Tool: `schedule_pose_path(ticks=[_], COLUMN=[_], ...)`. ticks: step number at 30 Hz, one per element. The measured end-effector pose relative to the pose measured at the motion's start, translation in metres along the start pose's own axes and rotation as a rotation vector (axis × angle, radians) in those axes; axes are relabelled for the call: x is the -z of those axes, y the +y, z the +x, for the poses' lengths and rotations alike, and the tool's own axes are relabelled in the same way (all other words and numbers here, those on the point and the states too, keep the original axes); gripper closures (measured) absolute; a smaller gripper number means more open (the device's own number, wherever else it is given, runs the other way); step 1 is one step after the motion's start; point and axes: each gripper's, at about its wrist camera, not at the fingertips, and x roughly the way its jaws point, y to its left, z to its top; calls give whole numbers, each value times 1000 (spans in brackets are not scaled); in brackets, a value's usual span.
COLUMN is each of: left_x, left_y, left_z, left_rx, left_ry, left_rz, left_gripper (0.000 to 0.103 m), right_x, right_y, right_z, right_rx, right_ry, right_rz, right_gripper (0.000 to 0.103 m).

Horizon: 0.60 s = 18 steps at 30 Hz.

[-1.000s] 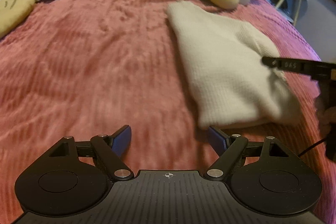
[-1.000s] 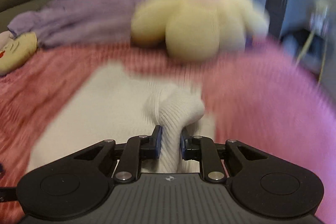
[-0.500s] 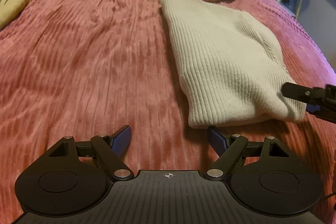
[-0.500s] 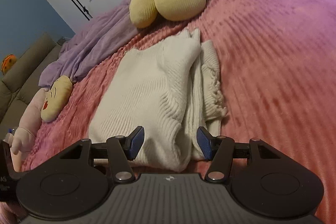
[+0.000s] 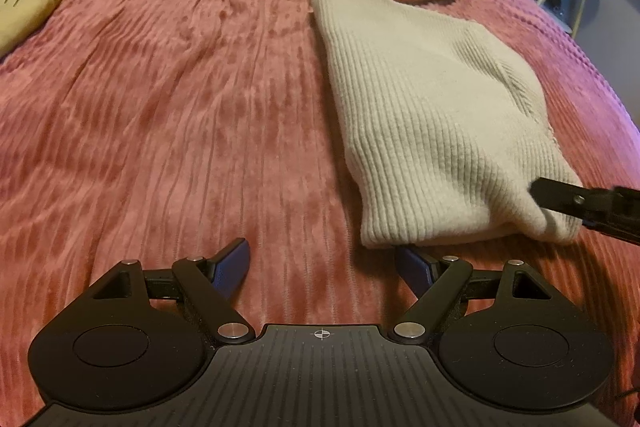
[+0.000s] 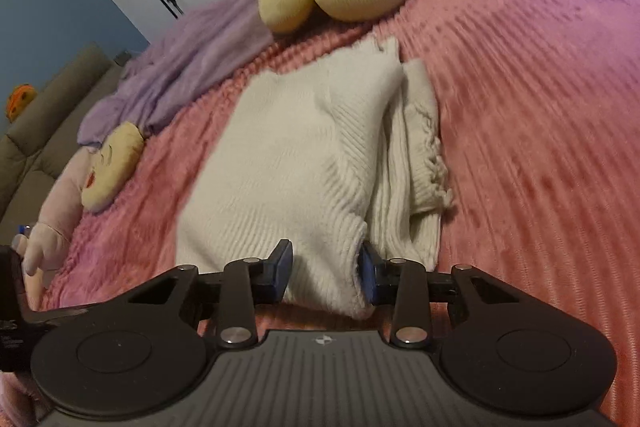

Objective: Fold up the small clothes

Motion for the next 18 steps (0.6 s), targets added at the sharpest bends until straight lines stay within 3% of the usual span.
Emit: schedule_pose_path(ticks=[2, 5, 10, 14, 16, 18], left_x=[0, -1, -3, -1, 2, 2], left_y=[-1, -1, 0, 1, 3, 9], left_z=[0, -1, 0, 1, -7, -19], left_rx=[-2, -5, -12, -28, -35, -50], left_ry=[2, -2, -6, 11, -1, -30], left_rz=[0, 8, 11, 32, 59, 77], left_gripper=[18, 18, 17, 17, 17, 17], right_x=[-4, -10, -4, 15, 22, 18], right_y=[-3, 3, 41, 43, 35, 33], right_z=[7, 12, -15, 9, 20, 10], right_rx=[-19, -11, 165, 329, 349, 334], right_ry=[9, -1, -176, -126, -74, -99], right_rz=[32, -3, -295, -467, -472, -435], right_gripper=[67, 93, 94, 93, 92, 79])
